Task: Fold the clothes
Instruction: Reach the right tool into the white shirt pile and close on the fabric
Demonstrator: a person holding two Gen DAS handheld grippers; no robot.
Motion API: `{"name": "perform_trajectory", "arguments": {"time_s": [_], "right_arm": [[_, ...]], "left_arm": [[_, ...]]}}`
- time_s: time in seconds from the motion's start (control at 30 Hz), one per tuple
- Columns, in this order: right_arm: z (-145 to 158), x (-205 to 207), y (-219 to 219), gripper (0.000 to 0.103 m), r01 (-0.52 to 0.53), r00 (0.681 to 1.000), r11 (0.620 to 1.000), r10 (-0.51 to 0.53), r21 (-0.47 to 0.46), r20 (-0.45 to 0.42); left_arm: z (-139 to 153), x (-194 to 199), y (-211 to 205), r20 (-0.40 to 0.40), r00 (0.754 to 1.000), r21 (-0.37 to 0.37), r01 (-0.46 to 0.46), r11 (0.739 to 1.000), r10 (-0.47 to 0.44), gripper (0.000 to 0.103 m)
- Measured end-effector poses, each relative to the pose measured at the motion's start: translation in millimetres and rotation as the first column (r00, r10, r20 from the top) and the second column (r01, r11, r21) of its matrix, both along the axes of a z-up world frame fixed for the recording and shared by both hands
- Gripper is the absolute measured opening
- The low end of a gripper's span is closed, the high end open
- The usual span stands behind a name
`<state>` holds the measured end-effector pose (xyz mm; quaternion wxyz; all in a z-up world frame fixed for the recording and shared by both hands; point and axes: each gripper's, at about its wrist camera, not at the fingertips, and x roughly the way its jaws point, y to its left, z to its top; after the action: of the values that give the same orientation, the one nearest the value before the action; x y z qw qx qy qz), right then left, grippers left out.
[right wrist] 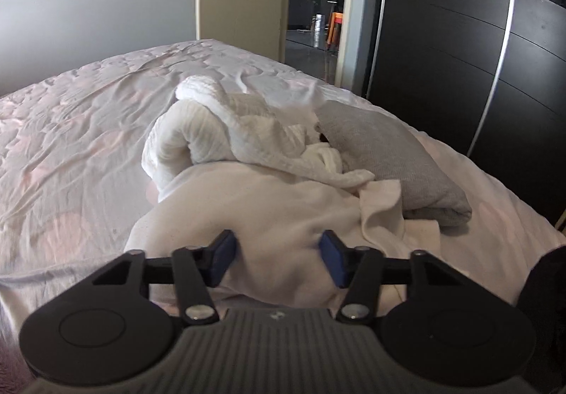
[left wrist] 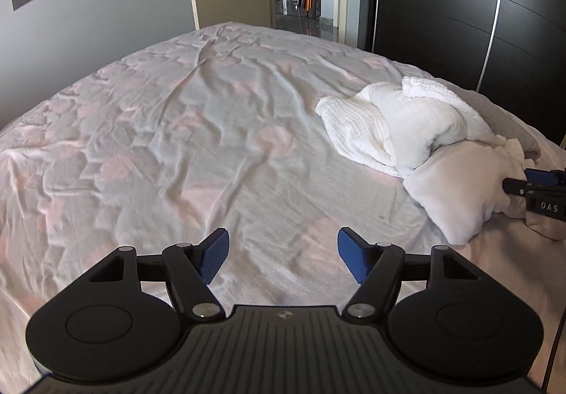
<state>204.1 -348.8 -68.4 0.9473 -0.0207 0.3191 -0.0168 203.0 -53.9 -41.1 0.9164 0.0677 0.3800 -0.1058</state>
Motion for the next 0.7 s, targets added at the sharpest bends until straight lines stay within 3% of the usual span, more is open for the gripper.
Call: {"name": "perform_trajectory", "arguments": {"time_s": [0.03, 0.17, 0.2, 0.33, 0.4, 0.47, 0.5, 0.53, 0.6, 0.7], "right_arm": [[2.7, 0.0, 1.1, 0.026, -0.011, 1.0, 1.0, 0.011, -0.001, 0.001], [18.6, -6.7, 0.9, 0.011, -0.042, 0.999, 0.999, 0.041, 0.017, 0.031], [24.2, -10.0, 0.1, 0.0, -0.048, 0.998, 0.998, 0.047, 0.027, 0.048], [66.8, -24.9, 19.5, 0.0, -0.128, 0.982, 0.992, 0.126, 0.008, 0.144], [79.4, -20.6, 18.2, 0.0, -0.117, 0.987, 0.993, 0.113, 0.03, 0.118], [81.0, -18.4, 6.9, 0.005, -0.079, 0.993, 0.996, 0.075, 0.049, 0.091], [76.2, -17.7, -1.1, 0.014, -0.06, 0.996, 0.997, 0.057, 0.048, 0.074], [71.3, -17.1, -9.0, 0.033, -0.041, 0.998, 0.998, 0.038, 0.046, 0.056], [61.6, -15.7, -25.0, 0.05, -0.003, 1.0, 0.999, 0.002, 0.04, 0.021], [44.7, -12.5, -48.2, 0.053, 0.047, 0.999, 0.998, -0.046, 0.039, -0.027]], "left_arm": [[0.3, -0.2, 0.6, -0.002, 1.0, 0.002, -0.003, 1.0, 0.003, 0.067], [7.4, -5.9, 0.6, 0.013, 1.0, 0.021, 0.004, 1.0, -0.004, 0.067], [10.1, -8.0, 0.3, 0.02, 1.0, 0.027, 0.006, 1.0, -0.007, 0.067], [23.4, -17.9, 2.7, 0.047, 0.999, 0.032, -0.001, 0.999, -0.001, 0.067], [30.4, -24.2, 6.8, 0.056, 0.998, 0.028, -0.009, 1.0, 0.007, 0.067], [36.4, -30.4, 11.9, 0.065, 0.998, 0.033, -0.016, 0.999, 0.014, 0.067], [38.4, -33.3, 14.6, 0.072, 0.997, 0.037, -0.021, 0.999, 0.019, 0.067], [40.3, -36.2, 17.3, 0.078, 0.997, 0.042, -0.027, 0.999, 0.023, 0.067], [43.4, -40.2, 22.8, 0.084, 0.996, 0.046, -0.039, 0.998, 0.035, 0.067], [45.3, -42.2, 29.2, 0.078, 0.996, 0.04, -0.051, 0.998, 0.048, 0.067]]}}
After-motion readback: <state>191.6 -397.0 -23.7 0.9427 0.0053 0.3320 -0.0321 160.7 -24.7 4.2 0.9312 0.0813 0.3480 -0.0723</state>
